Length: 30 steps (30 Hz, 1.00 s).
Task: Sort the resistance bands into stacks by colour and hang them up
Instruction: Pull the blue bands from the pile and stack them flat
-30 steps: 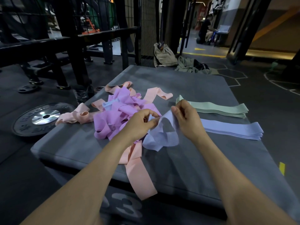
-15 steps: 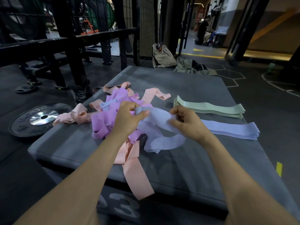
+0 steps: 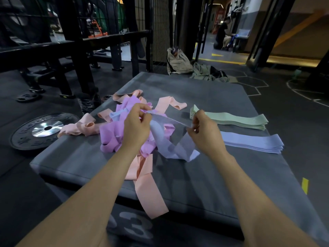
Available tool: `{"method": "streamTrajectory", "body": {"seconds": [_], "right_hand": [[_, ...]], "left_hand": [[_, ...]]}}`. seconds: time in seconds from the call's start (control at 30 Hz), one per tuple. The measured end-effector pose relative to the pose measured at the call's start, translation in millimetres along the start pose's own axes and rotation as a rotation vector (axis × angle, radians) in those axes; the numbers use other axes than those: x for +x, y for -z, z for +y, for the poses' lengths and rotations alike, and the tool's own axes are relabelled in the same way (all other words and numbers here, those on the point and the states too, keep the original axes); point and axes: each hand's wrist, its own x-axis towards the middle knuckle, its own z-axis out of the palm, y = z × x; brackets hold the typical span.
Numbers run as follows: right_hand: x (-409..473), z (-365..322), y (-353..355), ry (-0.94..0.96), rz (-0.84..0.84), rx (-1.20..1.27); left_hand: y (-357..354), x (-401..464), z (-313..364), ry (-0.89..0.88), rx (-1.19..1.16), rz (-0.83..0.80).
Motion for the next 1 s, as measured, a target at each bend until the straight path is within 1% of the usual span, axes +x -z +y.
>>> {"method": "streamTrajectory", "body": {"seconds": [0.07,0.1,0.13,0.23,0.27,0.3,0.33,0.4,0.43,0.47,0.57,0.63,0.77,0.87,0.93,1.0], "right_hand": [[-2,0,-4,0.06,-0.089,-0.062],[-2,0,-6,0.086,-0.129,-0.071],[-3,-1,-6,0.106,-0.178,-0.07],[-5,-6,-9,0.147,-0.385,-0.028],[-5,-7,-11,0.153,-0.423,-0.021],[-5,-8,-13,0.149,-0.42,-0.012],[-4,-8,-15,0.128,-0.381,0.003],[0,-4,-18,0.059,-0.289,-0.002],[2,0,-20,0.028,-0.274,-0.042],[2,4,-21,0.0,-0.296,-0.098],[0,15,-23,-0.055,-0.471,-0.238],[-3,15,-21,-0.047,-0.535,-0.251],[-6,16,-15,-0.058,-0.594,-0.251],[-9,21,-9,-0.134,-0.641,-0.201],[-11,25,-6,-0.166,-0.635,-0.212],[-12,26,-6,-0.147,-0.531,-0.251]], "left_hand": [[1,4,1,0.152,-0.205,0.01],[1,3,2,0.205,-0.268,-0.015],[1,1,2,0.221,-0.294,-0.045],[4,-1,-2,0.135,-0.121,-0.106],[5,-1,-5,0.128,-0.072,-0.121],[6,-1,-6,0.148,-0.047,-0.133],[7,-1,-7,0.191,-0.051,-0.137],[11,-2,-5,0.275,-0.131,-0.121],[12,-3,-4,0.299,-0.172,-0.118],[14,-3,-4,0.318,-0.203,-0.127],[17,-3,-6,0.381,-0.295,-0.154],[18,-3,-11,0.363,-0.249,-0.128],[19,0,-21,0.343,-0.202,-0.072],[18,2,-26,0.319,-0.147,-0.067],[19,2,-27,0.247,-0.064,-0.081],[18,3,-30,0.21,-0.041,-0.078]]}}
